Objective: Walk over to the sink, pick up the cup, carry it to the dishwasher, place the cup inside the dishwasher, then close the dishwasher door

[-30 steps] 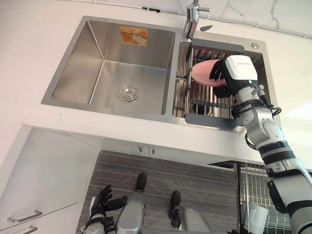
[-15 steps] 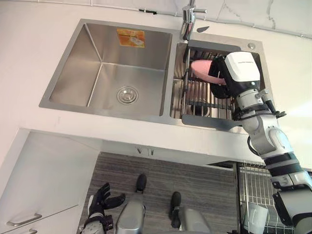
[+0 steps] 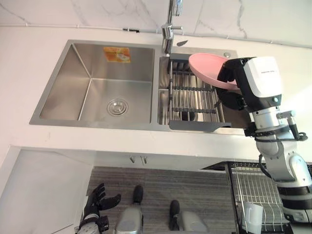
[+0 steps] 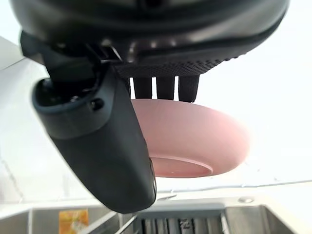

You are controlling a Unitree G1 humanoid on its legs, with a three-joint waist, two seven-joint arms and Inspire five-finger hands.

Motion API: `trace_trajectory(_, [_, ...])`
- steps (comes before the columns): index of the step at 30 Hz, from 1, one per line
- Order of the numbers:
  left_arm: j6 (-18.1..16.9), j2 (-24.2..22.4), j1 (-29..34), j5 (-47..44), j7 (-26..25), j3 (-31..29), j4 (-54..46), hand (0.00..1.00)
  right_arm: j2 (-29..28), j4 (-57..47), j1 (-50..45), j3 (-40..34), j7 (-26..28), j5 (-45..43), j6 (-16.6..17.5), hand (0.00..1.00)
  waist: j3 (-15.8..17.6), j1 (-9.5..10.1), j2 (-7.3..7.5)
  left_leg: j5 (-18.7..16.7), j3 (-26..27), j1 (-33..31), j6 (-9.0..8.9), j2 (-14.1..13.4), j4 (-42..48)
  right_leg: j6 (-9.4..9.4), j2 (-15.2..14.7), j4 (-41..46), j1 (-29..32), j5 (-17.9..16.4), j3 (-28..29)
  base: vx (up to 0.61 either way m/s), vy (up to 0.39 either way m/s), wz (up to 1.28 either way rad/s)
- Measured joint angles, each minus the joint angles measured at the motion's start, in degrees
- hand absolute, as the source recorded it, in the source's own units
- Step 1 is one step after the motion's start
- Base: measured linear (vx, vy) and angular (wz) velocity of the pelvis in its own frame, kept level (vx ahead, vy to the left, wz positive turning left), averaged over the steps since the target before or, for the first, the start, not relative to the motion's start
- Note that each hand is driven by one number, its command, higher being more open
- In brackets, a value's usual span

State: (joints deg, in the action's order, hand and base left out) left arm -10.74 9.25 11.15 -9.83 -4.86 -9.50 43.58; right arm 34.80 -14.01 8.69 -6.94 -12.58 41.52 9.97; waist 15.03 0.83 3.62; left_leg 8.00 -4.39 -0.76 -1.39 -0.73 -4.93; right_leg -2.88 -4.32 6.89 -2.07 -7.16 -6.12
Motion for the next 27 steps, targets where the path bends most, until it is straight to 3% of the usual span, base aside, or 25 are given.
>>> trace_trajectory(7, [0.02,0.23,1.43,0.42,0.04,-0.45,-0.19,0.9,-4.48,-6.61,-10.06,-4.28,0.0,-2.15,1.71,0.3,-2.99,-1.99,-0.39,-0.81,0.71,3.16,-0.18,-0.13,0.0,0.05,0.07,-0.24,-2.67,-0.08,0.86,-0.02,-0.012,-0.06])
trace_trajectory(15, [0.36,-0.89,2.53,0.88,0.21,-0.76,0.76,0.9,-6.65,-12.08,-17.25,-6.85,0.1,-4.42,2.7,0.3,-5.58,-3.54,-2.77,-1.5,1.05,3.26,-0.64,-0.1,0.91,-0.23,0.05,0.2,-2.81,-0.44,0.91,-0.03,-0.005,-0.01])
trace_trajectory(20, [0.37,-1.15,2.39,0.83,0.19,-0.76,0.74,0.9,-7.83,-13.96,-18.32,-10.52,-0.13,-5.9,3.01,0.3,-5.49,-4.9,-3.18,-6.64,0.09,-4.03,-1.19,-0.64,12.41,0.15,1.01,0.61,-0.94,-0.25,0.41,-0.02,-0.01,0.05])
trace_trajectory(22, [0.37,-1.51,2.43,0.77,0.14,-0.32,0.92,0.9,-7.83,-13.92,-18.2,-10.68,-0.37,-5.93,3.0,0.3,-5.06,-4.55,-3.86,-9.21,0.02,-6.36,-1.37,-1.2,17.79,0.88,1.81,2.09,0.27,-0.23,1.81,-0.02,0.005,-0.41])
trace_trajectory(24, [0.37,-1.81,2.6,0.76,0.09,-0.21,1.47,0.9,-7.84,-13.57,-17.68,-10.44,-0.38,-5.87,2.97,0.3,-4.75,-3.29,-4.66,-12.61,-4.17,-7.31,-2.31,-0.98,21.93,1.01,3.21,3.99,2.42,-0.31,5.84,0.0,0.013,-0.82])
trace_trajectory(27, [0.34,-2.15,2.81,0.75,-0.08,-0.34,1.72,0.9,-8.02,-13.33,-17.99,-10.44,-0.43,-5.57,2.12,0.3,-4.61,-4.39,-4.73,-14.28,-3.49,-7.82,-2.01,-1.0,23.57,0.76,3.54,4.95,4.07,-0.19,8.91,0.0,0.044,-0.71])
